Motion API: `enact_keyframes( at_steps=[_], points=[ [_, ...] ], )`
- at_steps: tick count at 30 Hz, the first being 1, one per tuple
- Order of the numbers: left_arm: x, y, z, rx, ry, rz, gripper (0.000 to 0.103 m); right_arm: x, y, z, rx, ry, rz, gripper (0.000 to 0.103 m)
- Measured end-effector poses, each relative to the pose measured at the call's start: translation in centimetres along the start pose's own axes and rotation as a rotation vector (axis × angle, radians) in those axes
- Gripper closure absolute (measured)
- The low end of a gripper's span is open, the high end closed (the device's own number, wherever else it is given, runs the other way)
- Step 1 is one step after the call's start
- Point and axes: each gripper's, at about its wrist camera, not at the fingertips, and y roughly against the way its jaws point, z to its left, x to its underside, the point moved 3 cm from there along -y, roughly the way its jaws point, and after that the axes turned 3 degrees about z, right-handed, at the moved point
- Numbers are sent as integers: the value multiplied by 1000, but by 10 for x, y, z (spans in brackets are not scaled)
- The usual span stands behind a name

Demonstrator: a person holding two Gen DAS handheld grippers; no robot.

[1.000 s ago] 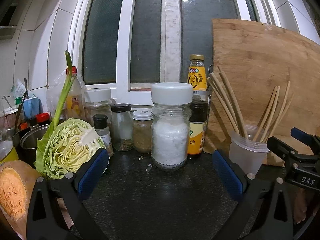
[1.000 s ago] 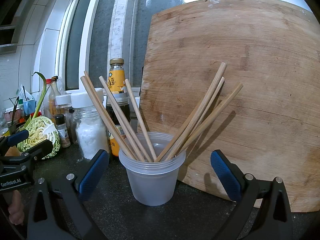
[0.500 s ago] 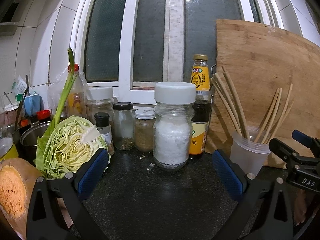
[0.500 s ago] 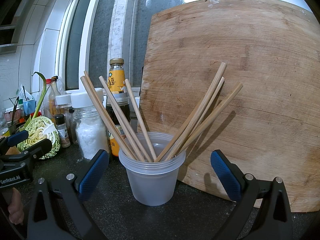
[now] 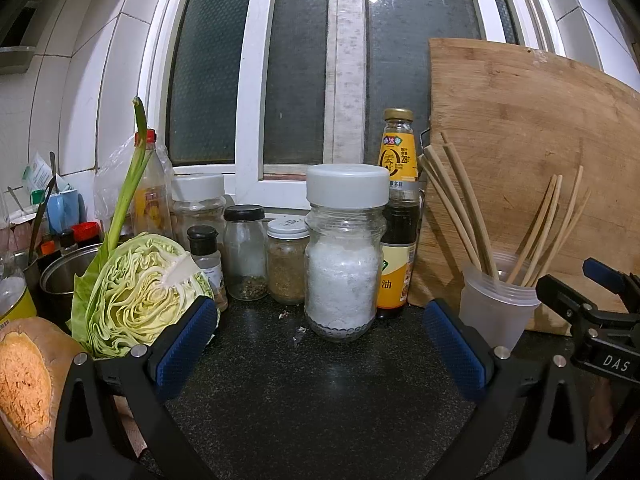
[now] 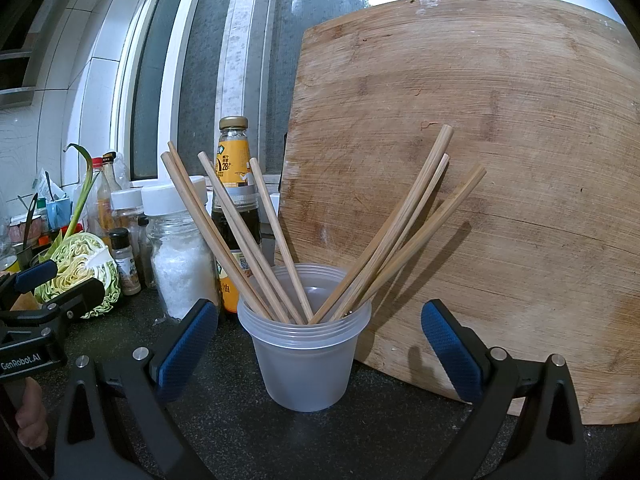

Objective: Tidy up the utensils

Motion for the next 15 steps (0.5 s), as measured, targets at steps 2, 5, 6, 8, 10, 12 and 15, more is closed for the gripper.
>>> enact_keyframes(
  at_steps=[2,5,6,8,10,12,15],
  points=[
    [0,0,0,-1,-2,0,0,0,0,0,0,1,0,0],
    [0,-1,0,-3,-1,0,0,0,0,0,0,1,0,0],
    [0,-1,0,-4,0,-1,0,0,0,0,0,0,0,0],
    [0,-1,0,-6,-1,0,0,0,0,0,0,-1,0,0],
    [0,0,0,-12,0,-1,0,0,0,0,0,0,0,0],
    [0,0,1,-10,0,-1,0,0,0,0,0,0,0,0],
    [0,-1,1,-11,1,-1,0,0,0,0,0,1,0,0]
  ],
)
